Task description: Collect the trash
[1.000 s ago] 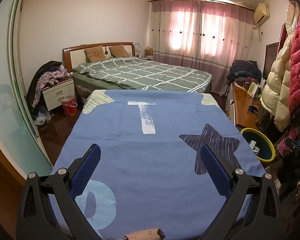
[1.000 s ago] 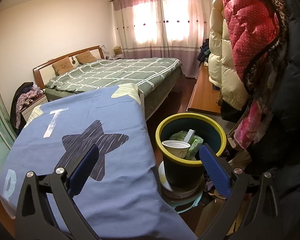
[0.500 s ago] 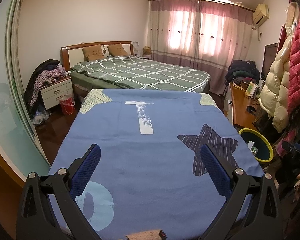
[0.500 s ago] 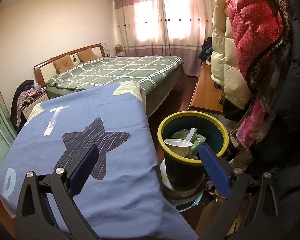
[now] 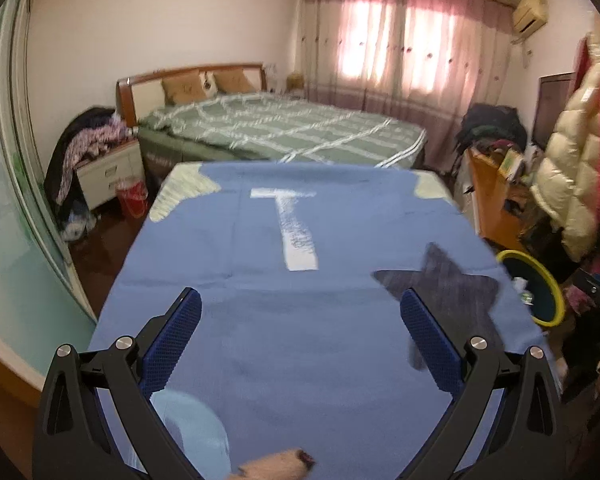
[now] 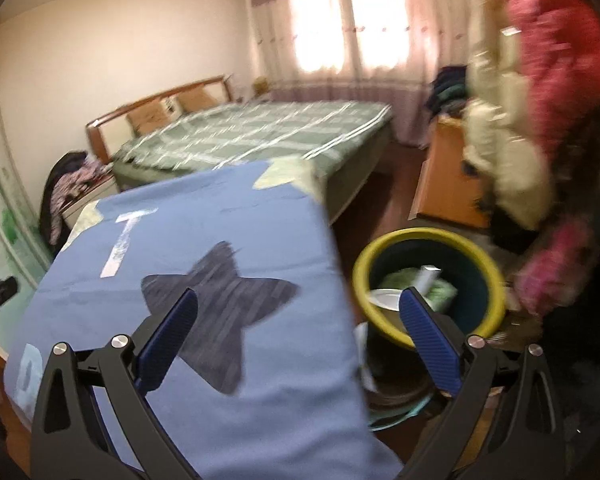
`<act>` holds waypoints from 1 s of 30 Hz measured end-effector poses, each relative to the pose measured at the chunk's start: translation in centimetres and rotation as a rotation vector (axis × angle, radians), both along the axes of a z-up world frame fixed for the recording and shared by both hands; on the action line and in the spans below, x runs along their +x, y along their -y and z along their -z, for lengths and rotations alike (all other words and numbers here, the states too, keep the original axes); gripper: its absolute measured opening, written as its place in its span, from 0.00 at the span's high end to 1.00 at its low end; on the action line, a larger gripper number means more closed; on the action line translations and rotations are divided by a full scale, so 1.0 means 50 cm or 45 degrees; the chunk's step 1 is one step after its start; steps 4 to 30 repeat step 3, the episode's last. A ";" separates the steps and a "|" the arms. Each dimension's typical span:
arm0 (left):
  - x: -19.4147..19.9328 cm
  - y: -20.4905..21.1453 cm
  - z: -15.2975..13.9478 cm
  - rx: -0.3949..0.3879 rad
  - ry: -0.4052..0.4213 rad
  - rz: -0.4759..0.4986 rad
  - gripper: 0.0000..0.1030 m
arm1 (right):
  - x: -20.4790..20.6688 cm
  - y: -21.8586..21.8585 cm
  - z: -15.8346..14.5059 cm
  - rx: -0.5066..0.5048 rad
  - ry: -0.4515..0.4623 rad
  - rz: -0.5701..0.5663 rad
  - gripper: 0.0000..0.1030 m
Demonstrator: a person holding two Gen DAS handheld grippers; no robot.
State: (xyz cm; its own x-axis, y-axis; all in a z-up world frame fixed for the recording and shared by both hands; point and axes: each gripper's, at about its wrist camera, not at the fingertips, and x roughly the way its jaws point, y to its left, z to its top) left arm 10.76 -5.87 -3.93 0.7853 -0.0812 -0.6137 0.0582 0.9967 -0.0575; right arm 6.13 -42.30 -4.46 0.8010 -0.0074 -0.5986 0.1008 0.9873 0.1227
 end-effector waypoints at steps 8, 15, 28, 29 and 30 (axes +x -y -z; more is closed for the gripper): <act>0.093 -0.013 0.044 0.052 -0.063 -0.053 0.05 | 0.106 -0.041 0.036 0.011 -0.087 -0.069 0.07; 0.093 -0.013 0.044 0.052 -0.063 -0.053 0.05 | 0.106 -0.041 0.036 0.011 -0.087 -0.069 0.07; 0.093 -0.013 0.044 0.052 -0.063 -0.053 0.05 | 0.106 -0.041 0.036 0.011 -0.087 -0.069 0.07; 0.093 -0.013 0.044 0.052 -0.063 -0.053 0.05 | 0.106 -0.041 0.036 0.011 -0.087 -0.069 0.07; 0.093 -0.013 0.044 0.052 -0.063 -0.053 0.05 | 0.106 -0.041 0.036 0.011 -0.087 -0.069 0.07</act>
